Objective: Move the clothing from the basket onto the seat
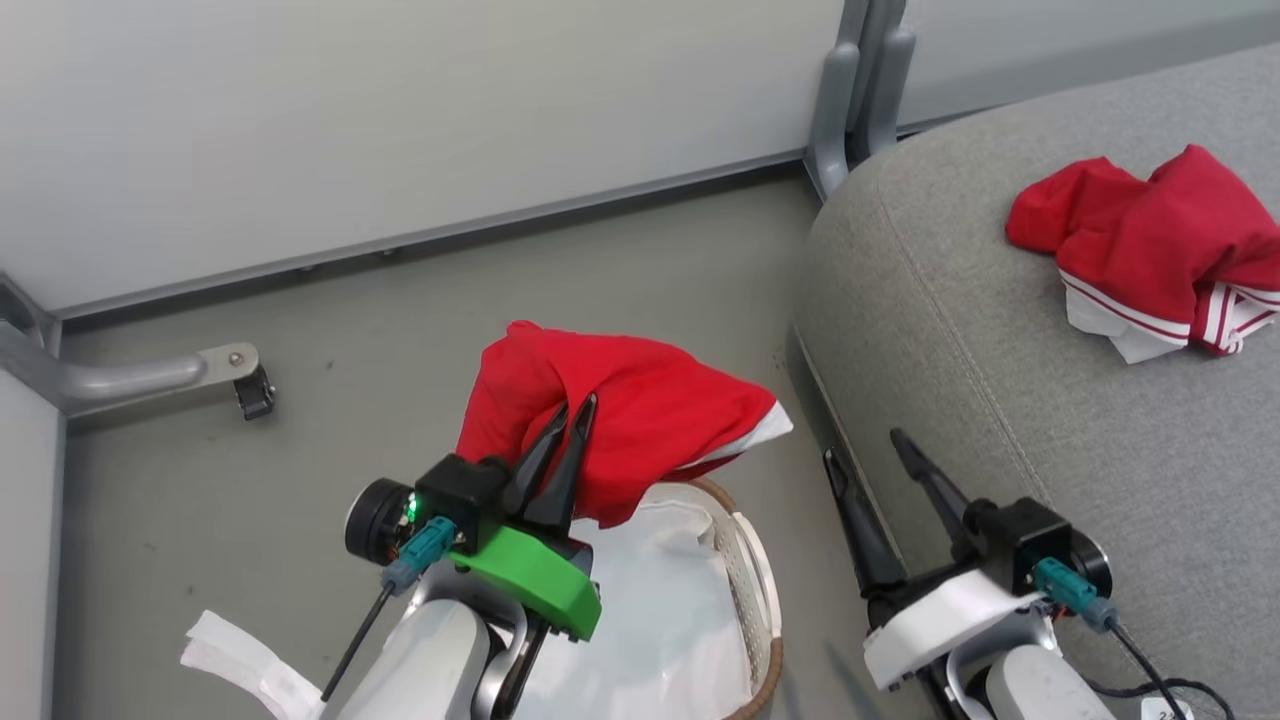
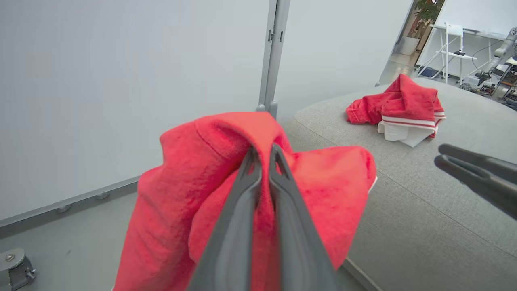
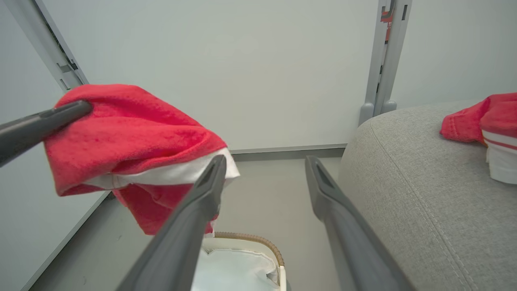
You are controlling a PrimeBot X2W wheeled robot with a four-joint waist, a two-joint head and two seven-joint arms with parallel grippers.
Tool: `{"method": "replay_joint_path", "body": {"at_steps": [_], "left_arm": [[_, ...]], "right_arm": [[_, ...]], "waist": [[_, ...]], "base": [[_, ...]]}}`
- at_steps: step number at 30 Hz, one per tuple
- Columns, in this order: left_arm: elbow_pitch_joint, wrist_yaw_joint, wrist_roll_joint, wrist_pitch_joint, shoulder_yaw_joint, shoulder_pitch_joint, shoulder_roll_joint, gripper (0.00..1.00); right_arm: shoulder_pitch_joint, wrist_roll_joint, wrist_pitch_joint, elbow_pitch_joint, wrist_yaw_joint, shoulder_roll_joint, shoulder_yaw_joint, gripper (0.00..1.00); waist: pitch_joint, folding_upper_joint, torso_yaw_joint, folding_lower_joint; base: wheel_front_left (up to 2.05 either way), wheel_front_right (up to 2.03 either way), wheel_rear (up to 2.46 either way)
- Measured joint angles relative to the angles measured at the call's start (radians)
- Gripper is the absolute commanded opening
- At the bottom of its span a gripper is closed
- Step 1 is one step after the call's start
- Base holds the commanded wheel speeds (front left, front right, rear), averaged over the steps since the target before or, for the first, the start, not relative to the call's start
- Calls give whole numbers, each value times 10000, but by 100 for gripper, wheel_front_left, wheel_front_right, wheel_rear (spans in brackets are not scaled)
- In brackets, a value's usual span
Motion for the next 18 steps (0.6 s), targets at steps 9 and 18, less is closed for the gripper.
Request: {"method": "replay_joint_path", "body": {"at_steps": [9,18], "left_arm": [[-943,0,12,0,36,115,-92,0],[-1041,-2,-102,0,-217,198,-125,0]], "right_arm": [[161,-372,0,545,0,-167,639,100],[-299,-322,0,1166,0,-249,1517,100]], "waist": [[-464,0,176,0],[-590,0,290,0]], "base": [[0,0,0],[0,0,0]]}}
